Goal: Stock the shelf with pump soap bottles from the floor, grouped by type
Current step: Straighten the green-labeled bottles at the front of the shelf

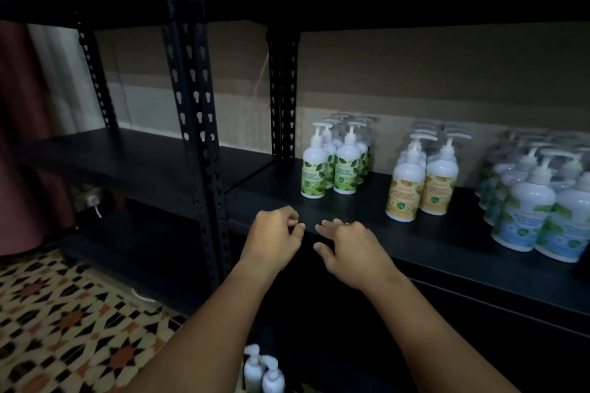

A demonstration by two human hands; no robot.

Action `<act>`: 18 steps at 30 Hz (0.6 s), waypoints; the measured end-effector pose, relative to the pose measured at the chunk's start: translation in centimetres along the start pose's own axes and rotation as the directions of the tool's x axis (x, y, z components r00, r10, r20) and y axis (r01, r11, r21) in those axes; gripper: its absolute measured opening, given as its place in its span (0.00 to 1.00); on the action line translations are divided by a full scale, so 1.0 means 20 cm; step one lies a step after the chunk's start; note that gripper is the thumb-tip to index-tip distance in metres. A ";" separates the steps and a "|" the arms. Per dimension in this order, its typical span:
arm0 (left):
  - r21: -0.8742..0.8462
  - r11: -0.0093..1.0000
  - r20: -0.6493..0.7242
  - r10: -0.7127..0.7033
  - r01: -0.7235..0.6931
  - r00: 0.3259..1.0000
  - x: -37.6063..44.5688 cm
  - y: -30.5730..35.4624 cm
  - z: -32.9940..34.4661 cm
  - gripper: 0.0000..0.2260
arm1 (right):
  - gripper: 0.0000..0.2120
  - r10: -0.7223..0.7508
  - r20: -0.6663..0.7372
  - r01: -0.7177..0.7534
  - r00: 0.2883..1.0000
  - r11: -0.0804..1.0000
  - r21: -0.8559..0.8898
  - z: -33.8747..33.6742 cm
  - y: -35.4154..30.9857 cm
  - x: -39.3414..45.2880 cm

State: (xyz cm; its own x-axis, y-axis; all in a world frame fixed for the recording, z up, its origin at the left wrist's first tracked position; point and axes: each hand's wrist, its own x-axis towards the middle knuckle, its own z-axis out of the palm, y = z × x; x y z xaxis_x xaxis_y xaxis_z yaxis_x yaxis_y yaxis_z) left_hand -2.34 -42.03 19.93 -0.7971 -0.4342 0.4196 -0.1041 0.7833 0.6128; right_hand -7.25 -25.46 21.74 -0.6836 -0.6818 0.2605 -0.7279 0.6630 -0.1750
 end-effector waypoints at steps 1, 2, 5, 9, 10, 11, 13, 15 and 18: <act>-0.014 1.000 0.007 0.016 -0.016 1.000 -0.05 -0.01 -0.02 0.08 | 0.22 -0.015 -0.014 0.015 1.000 1.000 0.009 -0.01 -0.03 -0.04; -0.037 0.999 0.011 0.019 -0.019 1.000 -0.11 -0.03 -0.04 0.08 | 0.21 -0.034 -0.032 0.035 0.999 0.999 0.026 -0.01 -0.06 -0.07; -0.147 0.984 0.019 -0.097 0.099 0.995 -0.29 -0.19 -0.06 0.06 | 0.22 -0.071 -0.029 0.074 0.997 0.991 0.114 0.08 -0.17 -0.15; -0.133 0.936 0.116 -0.311 0.325 0.943 -0.54 -0.58 0.03 0.08 | 0.20 -0.023 0.130 -0.009 0.991 0.969 0.247 0.42 -0.22 -0.20; -0.107 0.919 0.136 -0.365 0.380 0.921 -0.60 -0.67 0.06 0.09 | 0.19 0.004 0.186 -0.056 0.983 0.959 0.277 0.53 -0.21 -0.21; -0.085 0.898 0.156 -0.417 0.433 0.896 -0.65 -0.76 0.10 0.10 | 0.19 0.033 0.246 -0.107 0.969 0.949 0.296 0.64 -0.20 -0.21; -0.026 0.868 0.180 -0.484 0.496 0.856 -0.73 -0.91 0.18 0.10 | 0.20 0.084 0.363 -0.205 0.928 0.928 0.311 0.85 -0.16 -0.22; 0.029 0.871 0.207 -0.485 0.490 0.850 -0.77 -1.01 0.27 0.09 | 0.21 0.135 0.448 -0.293 0.884 0.905 0.307 1.03 -0.12 -0.24; 0.148 0.868 0.278 -0.497 0.474 0.822 -0.82 -1.16 0.40 0.13 | 0.23 0.215 0.525 -0.405 0.823 0.871 0.278 1.26 -0.06 -0.28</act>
State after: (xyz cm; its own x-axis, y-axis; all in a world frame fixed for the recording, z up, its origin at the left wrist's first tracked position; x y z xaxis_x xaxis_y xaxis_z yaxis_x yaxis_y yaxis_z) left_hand 8.35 -49.53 -6.50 -0.7692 -0.6222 -0.1456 -0.5563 0.5400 0.6316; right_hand -3.87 -30.29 -3.33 -0.7474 -0.5811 -0.3220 -0.3719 0.7676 -0.5221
